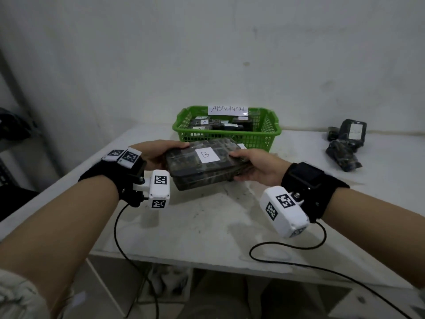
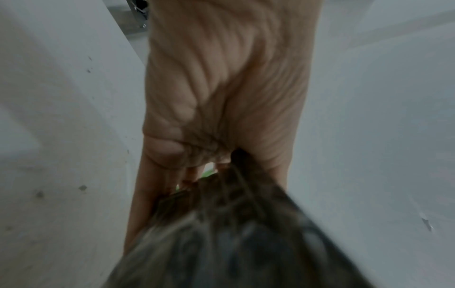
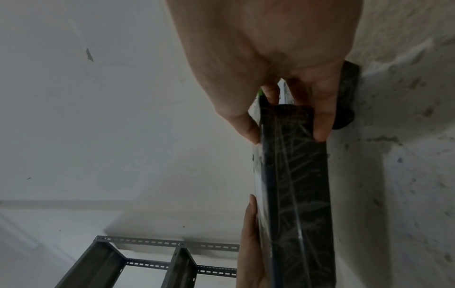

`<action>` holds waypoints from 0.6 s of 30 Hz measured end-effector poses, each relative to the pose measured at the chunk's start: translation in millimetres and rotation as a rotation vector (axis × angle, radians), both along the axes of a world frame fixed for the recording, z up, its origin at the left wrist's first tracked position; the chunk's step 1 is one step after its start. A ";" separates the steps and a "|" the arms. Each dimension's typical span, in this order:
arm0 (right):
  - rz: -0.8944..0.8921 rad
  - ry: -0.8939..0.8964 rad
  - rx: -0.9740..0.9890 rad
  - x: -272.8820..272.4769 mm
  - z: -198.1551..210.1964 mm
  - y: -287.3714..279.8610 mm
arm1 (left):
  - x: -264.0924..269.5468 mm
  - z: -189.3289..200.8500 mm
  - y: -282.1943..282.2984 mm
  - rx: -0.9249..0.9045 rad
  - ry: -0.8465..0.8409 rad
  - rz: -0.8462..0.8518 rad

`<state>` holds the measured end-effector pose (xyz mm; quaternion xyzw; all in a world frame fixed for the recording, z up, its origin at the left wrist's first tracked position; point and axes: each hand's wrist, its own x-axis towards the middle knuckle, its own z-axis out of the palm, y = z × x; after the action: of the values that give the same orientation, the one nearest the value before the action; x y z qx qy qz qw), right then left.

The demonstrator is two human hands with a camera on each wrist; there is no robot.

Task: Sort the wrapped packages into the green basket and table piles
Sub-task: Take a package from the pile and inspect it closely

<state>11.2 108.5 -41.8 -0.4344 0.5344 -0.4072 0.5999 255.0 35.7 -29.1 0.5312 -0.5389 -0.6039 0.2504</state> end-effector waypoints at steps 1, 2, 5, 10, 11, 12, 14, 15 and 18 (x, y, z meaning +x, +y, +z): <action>-0.009 -0.009 0.010 -0.3 1.0 1.4 | -1.4 -0.8 0.6 -0.001 0.000 -0.005; -0.020 -0.021 0.021 -0.6 1.3 2.4 | -2.1 -2.0 0.6 0.002 0.005 -0.006; -0.066 -0.026 0.029 3.4 -2.1 4.2 | 0.5 -7.4 -0.4 0.003 0.007 -0.038; -0.140 -0.047 0.053 19.8 -14.6 4.0 | 7.1 -17.6 0.0 0.013 -0.015 -0.035; -0.151 -0.052 0.066 22.5 -16.2 4.2 | 9.2 -19.5 -0.6 0.021 -0.004 -0.018; -0.159 -0.057 0.084 25.0 -18.0 3.8 | 11.8 -21.4 -0.9 0.029 0.007 -0.009; -0.158 -0.073 0.132 28.6 -21.8 4.2 | 16.5 -24.7 -1.9 0.042 0.009 -0.002; -0.158 -0.077 0.161 30.0 -24.2 4.0 | 18.4 -25.4 -1.3 0.041 -0.003 -0.004; -0.168 -0.053 0.214 31.6 -28.5 2.0 | 21.4 -26.3 0.0 0.042 -0.038 -0.008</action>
<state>42.8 110.6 -70.4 -0.3107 0.5933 -0.4081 0.6204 276.4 35.7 -55.4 0.5454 -0.5331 -0.6058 0.2265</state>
